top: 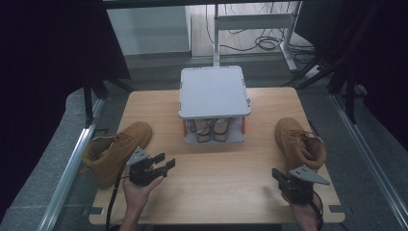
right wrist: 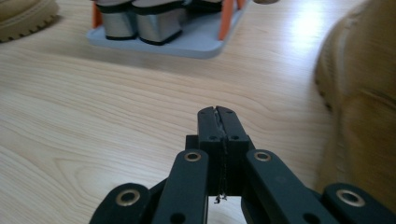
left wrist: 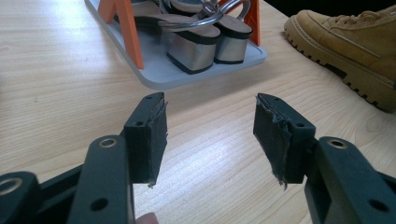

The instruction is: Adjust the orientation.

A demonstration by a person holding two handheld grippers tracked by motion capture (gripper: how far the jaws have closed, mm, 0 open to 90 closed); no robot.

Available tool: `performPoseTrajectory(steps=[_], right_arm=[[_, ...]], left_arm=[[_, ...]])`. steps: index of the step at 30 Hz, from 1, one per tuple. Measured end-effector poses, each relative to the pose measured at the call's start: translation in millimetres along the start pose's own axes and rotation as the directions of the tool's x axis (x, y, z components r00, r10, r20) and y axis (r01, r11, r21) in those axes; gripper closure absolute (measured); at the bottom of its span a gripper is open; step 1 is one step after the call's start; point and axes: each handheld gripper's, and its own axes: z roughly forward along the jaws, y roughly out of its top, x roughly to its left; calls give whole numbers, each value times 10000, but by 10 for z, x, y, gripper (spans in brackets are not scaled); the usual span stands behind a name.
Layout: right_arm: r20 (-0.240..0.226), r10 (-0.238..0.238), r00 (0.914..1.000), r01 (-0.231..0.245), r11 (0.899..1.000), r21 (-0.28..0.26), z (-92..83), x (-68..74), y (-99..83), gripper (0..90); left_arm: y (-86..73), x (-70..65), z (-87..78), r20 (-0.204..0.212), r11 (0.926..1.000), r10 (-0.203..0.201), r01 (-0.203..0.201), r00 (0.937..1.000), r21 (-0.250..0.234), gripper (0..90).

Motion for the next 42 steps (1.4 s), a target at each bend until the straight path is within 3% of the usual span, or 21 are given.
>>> performPoseTrajectory(steps=[5, 12, 18, 30, 39, 42], right_arm=[[243, -1, 9997, 1, 10000, 24, -87, -160, -27, 896], [587, 432, 9973, -431, 9991, -39, -151, -361, -76, 896], [629, 554, 9965, -548, 9984, -107, -160, -424, -97, 896], [589, 359, 9976, -355, 9993, -73, -215, -497, -111, 897], [1303, 890, 9875, -849, 9957, -371, -398, -748, -177, 897], [1265, 838, 9884, -786, 9959, -453, -430, -812, -193, 897]], left_arm=[[-30, 8, 22, 40, 9999, -50, 49, 10000, 164, 442], [-54, 19, 56, 129, 9992, -208, 203, 9997, 336, 441], [-69, 61, 52, 202, 9983, -480, 473, 9986, 343, 442], [-87, 85, 56, 213, 9971, -663, 654, 9976, 399, 442], [-98, 142, 33, 227, 9946, -987, 979, 9949, 339, 440], [-100, 139, 26, 255, 9949, -995, 990, 9947, 193, 443]])
